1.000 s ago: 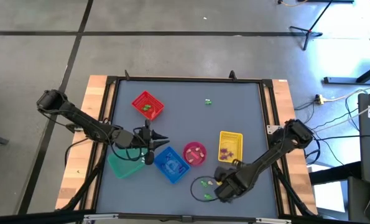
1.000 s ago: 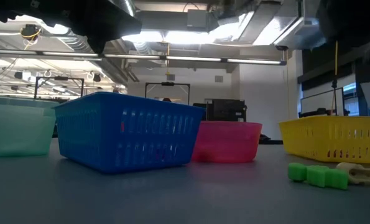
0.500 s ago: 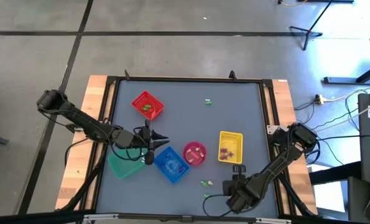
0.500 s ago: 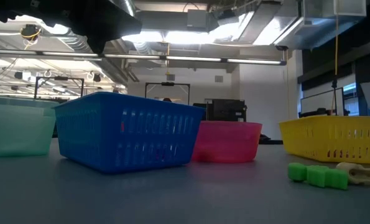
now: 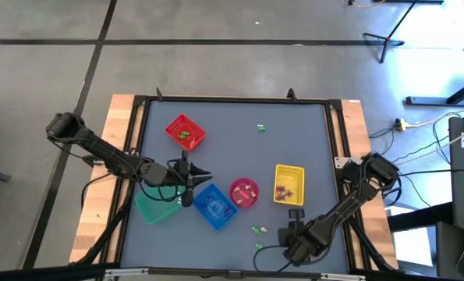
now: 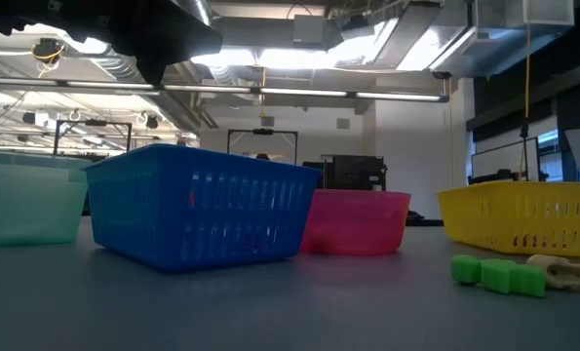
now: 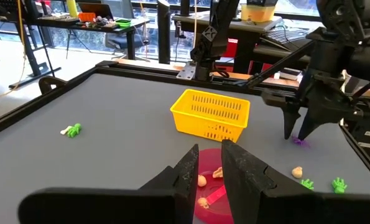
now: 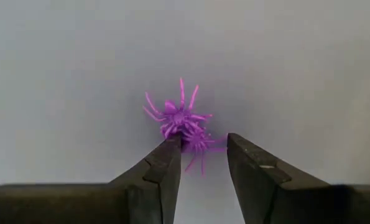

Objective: Sort Halloween decoration
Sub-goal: Put the violet spider toy into the yellow bin

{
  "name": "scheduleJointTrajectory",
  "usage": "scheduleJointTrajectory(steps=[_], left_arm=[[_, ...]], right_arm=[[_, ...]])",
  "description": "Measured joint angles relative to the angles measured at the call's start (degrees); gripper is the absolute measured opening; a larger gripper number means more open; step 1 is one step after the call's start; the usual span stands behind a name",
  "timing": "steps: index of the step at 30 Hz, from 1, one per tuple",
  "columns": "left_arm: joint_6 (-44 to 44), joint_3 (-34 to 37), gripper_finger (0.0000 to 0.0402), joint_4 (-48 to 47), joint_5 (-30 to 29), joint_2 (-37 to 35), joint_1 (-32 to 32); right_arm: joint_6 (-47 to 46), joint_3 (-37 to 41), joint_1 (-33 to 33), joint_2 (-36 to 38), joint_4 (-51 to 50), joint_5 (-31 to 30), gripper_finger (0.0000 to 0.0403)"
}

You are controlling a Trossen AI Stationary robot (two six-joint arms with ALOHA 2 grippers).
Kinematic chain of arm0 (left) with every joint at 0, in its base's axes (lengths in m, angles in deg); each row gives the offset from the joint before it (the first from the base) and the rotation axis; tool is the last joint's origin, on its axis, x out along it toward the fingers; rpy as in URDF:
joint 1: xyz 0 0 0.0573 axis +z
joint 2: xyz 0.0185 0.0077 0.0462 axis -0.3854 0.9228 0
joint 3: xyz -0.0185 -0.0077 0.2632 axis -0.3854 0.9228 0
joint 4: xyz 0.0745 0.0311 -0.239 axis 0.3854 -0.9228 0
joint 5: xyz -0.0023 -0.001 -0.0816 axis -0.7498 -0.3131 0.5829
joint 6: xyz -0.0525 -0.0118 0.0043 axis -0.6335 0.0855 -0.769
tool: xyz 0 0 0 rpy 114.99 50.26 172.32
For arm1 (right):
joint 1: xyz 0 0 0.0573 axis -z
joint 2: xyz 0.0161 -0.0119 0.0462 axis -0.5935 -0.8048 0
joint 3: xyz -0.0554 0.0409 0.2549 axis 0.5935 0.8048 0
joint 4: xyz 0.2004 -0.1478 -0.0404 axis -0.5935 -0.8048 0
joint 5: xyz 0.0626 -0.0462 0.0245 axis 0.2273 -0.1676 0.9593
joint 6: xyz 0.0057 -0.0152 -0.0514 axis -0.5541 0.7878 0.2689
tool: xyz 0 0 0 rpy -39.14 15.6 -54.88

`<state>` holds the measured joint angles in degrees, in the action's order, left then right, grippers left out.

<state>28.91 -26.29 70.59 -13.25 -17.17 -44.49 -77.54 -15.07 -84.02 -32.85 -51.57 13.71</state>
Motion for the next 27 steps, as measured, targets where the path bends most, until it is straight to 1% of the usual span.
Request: scheduleJointTrajectory(steps=[3,5,8,13,15,21,27], left_arm=[[0.00,-0.01,0.0056,-0.01,0.00,0.00,0.00],[0.00,-0.04,0.0056,0.00,0.02,0.00,0.00],[0.00,-0.07,0.0056,-0.02,0.01,0.00,0.01],[0.00,-0.07,0.0056,0.00,0.01,0.00,0.00],[0.00,-0.07,0.0056,-0.01,0.02,0.00,0.00],[0.00,-0.07,0.0056,-0.02,0.01,0.00,0.00],[0.01,-0.07,0.0056,-0.02,0.00,0.00,0.00]], right_arm=[[-2.82,1.22,0.00,0.14,0.47,0.79,0.0127],[-3.93,1.61,0.00,0.16,0.86,1.16,0.0116],[-4.08,1.69,0.00,0.16,1.43,1.26,0.0087],[-4.33,1.82,0.00,0.10,3.01,1.28,0.0025],[-5.41,1.84,0.00,0.08,3.06,1.49,0.0009],[-6.37,0.61,0.00,-0.07,2.18,1.53,0.0014],[-6.38,-4.58,0.02,-0.54,-4.03,-1.04,0.0002]])
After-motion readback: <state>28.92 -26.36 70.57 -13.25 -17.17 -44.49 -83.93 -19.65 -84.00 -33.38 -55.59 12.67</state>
